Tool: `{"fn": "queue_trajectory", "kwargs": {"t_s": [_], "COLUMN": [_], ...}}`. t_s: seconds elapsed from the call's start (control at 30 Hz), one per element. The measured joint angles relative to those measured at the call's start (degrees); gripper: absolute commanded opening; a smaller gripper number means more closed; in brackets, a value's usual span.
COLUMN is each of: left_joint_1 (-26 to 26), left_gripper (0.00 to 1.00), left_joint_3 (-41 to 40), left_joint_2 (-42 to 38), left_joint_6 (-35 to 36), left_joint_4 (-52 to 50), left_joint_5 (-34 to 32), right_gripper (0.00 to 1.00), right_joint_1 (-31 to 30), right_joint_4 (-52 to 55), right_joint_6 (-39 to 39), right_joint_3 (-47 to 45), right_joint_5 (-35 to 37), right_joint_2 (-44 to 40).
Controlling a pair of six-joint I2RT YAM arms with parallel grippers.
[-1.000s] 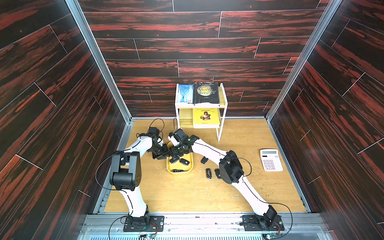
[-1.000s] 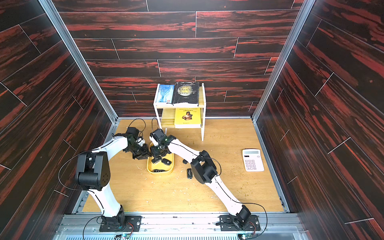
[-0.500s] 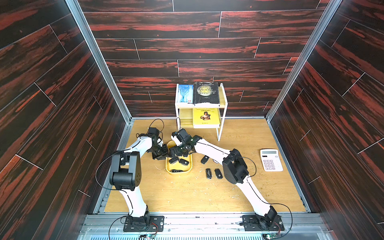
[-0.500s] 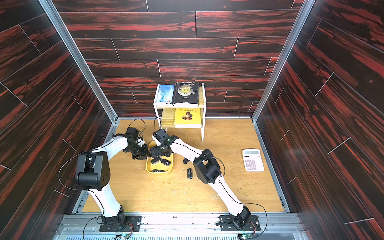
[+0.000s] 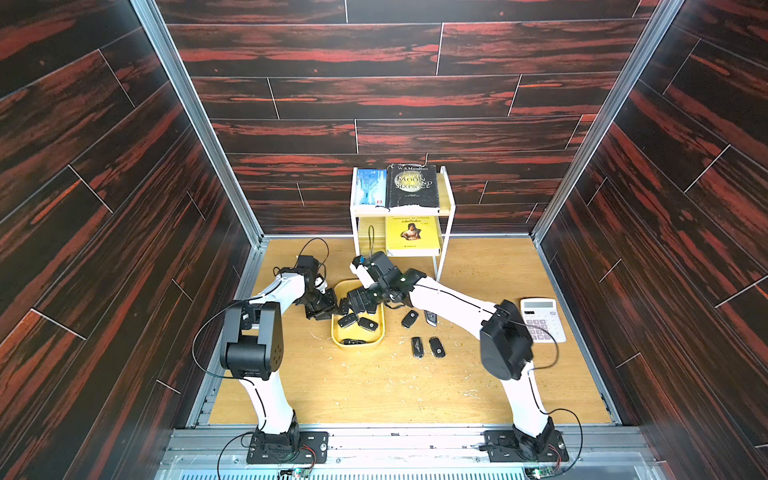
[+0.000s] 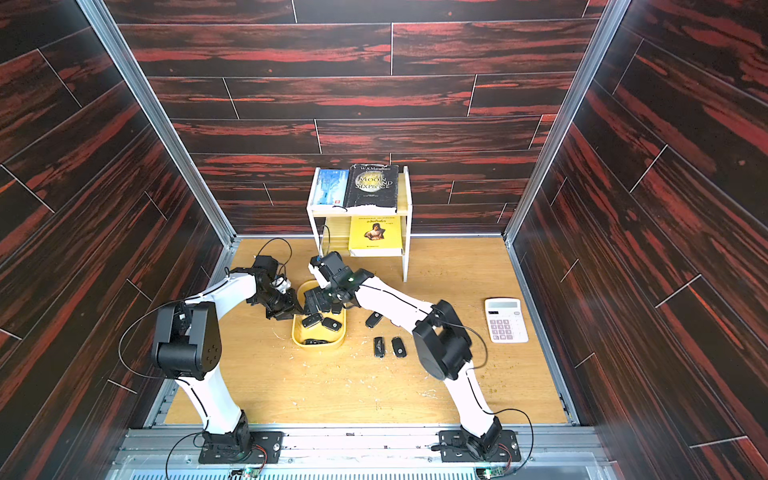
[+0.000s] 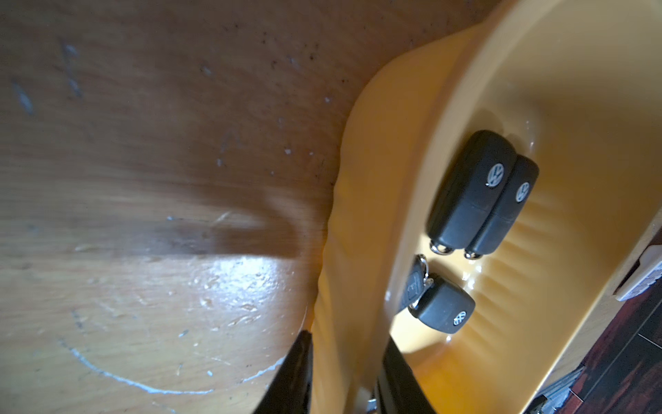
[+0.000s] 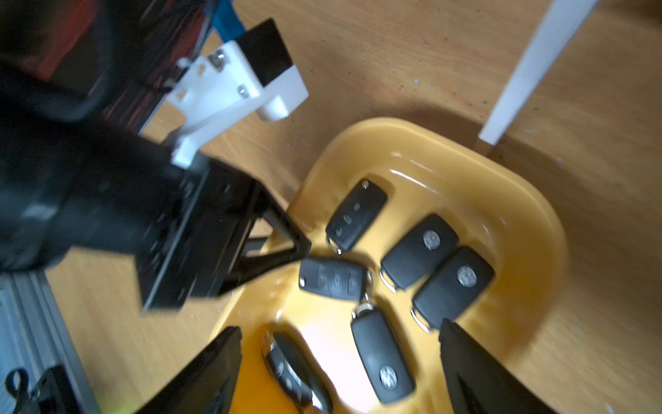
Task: Place the car key into the storage box
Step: Place the car key in the storage box, then pick up the car key from the center of the board.
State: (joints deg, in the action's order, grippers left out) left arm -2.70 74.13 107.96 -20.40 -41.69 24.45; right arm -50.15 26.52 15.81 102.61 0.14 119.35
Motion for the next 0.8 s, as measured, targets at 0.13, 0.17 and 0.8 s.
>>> {"fn": "queue_trajectory", "kwargs": {"t_s": [0.13,0.17,0.8], "left_joint_1": [-0.46,-0.66,-1.79], "left_gripper": [0.35,0.35,0.35], "left_joint_3": [0.24,0.28,1.01], "left_joint_2": [1.42,1.53,1.53], "left_joint_6": [0.07,0.07,0.44], "left_joint_4": [-0.42,-0.44,-0.76], "left_joint_5": [0.0,-0.02,-0.02], "right_gripper": [0.94,0.94,0.87], "right_joint_1": [0.22,0.37,10.23], "right_joint_4": [0.92,1.22,0.83], "right_joint_6": [0.0,0.0,3.54], "right_joint_3": [-7.69,-9.68,-40.15], "right_joint_5": [3.8,4.81,10.27], "right_joint_2": [-8.79,-11.04,-23.87]}}
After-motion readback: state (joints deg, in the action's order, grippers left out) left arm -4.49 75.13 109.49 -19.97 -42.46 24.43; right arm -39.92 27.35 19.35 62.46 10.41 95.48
